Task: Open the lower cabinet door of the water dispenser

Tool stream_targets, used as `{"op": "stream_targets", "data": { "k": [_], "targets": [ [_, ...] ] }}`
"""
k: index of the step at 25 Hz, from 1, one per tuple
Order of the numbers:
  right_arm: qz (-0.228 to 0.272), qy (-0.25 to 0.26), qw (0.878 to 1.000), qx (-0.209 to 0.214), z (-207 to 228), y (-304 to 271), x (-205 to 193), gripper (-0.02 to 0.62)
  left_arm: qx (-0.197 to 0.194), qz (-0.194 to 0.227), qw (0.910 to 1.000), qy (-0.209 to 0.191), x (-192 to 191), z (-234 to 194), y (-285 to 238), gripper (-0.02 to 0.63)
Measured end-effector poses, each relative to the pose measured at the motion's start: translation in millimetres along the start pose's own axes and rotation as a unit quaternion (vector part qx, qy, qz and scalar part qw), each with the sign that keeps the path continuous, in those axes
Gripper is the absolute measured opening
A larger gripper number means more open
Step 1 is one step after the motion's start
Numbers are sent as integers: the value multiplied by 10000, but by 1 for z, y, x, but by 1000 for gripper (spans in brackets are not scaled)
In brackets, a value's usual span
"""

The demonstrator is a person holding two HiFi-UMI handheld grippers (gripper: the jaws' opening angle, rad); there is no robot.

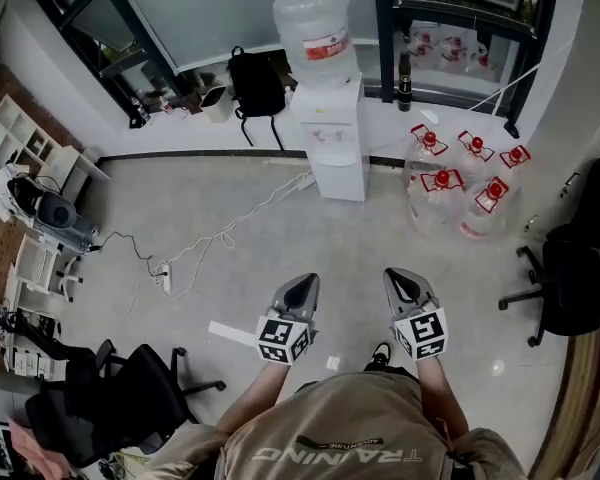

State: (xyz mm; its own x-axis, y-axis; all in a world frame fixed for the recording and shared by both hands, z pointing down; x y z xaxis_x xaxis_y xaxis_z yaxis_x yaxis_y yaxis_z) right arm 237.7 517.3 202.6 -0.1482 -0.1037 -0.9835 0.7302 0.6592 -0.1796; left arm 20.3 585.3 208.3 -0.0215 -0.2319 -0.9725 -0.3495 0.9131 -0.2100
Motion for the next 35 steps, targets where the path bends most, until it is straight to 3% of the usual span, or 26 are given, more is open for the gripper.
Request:
{"op": "stream_targets", "data": {
  "k": [9,15,20,26,35],
  "targets": [
    [11,-41,10000,77,73,-27,-8,9,344,104,9993,-77,13,0,-66,2],
    [-5,-70,9998,172,99,-47,-12,9,650,220,9976,-117,16,-4,-87,2],
    [26,-159,9999,33,111,-61,-12,9,741,39,9972,-44,16,-13,-97,2],
    [-85,-96,9999,71,119,-84,-14,9,572,-97,9983,40,15,-24,-110,2],
    [-257,-58,9993,-263,134,-139,-1,9,375,-175,9987,295,11,-93,-143,2]
  ]
}}
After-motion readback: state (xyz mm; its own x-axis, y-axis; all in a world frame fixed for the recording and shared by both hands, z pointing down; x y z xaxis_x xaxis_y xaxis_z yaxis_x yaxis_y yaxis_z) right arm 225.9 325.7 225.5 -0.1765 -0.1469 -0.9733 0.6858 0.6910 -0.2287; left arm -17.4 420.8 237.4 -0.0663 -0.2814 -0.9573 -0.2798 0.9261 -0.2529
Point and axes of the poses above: the fingertips, and each gripper's own axes: y backward along the fingers, z to its right, x out of its top, the point moved 7 cm from there along y, backward along the fingers, and after that the axes turned 5 degrees about -x, right-handed, at the moved point
